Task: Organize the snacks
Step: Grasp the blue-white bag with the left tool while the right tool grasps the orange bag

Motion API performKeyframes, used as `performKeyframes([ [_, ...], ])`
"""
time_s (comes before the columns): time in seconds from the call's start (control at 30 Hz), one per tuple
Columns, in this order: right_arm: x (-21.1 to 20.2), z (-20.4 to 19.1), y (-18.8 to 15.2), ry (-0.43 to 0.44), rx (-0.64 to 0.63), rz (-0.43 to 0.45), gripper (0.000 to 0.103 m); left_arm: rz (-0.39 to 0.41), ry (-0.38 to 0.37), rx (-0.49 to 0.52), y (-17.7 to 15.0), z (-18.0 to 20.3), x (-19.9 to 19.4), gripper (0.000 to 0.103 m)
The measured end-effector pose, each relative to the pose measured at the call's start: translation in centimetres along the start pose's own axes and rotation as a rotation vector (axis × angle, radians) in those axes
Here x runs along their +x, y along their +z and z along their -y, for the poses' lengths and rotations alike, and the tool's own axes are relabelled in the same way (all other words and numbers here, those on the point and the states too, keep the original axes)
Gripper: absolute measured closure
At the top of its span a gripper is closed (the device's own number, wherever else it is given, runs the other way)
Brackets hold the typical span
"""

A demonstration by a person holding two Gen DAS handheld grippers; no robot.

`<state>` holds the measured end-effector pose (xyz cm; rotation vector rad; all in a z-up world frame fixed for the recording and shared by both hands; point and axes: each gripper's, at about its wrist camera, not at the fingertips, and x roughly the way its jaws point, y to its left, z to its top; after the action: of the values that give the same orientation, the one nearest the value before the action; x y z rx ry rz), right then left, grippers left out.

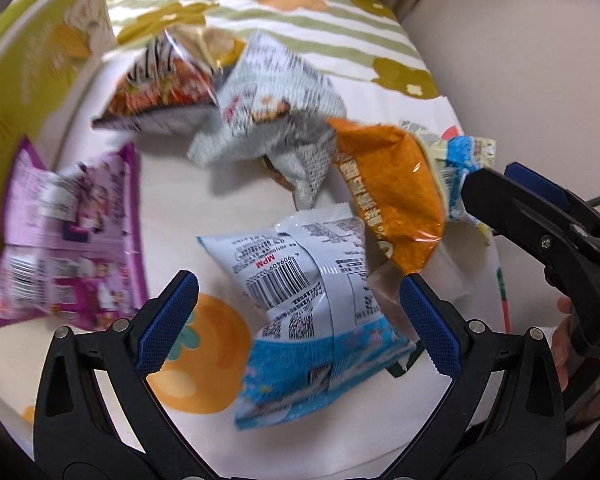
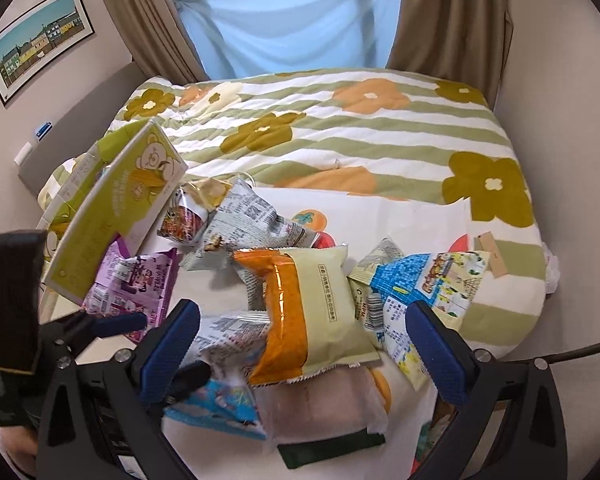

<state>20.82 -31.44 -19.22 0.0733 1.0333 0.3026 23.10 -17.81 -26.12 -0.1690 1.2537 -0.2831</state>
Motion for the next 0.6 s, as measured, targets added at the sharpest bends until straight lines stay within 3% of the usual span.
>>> performKeyframes([
  [0.07,1.1,0.2,0.0,0.007,-0.016,-0.007,0.001,-0.017,-0.002,-0.008,-0.2,-0.1,0.9,0.008],
  [0.37,4.4,0.1,-0.3,0.011,-0.081,-0.046,0.011,-0.054,-0.065,-0.027,-1.4,-0.4,2.6,0.049],
  [0.6,5.8,-0.1,-0.1,0.021,-0.108,-0.073,0.017,-0.054,-0.052,-0.023,-1.9,-1.2,2.0,0.051],
])
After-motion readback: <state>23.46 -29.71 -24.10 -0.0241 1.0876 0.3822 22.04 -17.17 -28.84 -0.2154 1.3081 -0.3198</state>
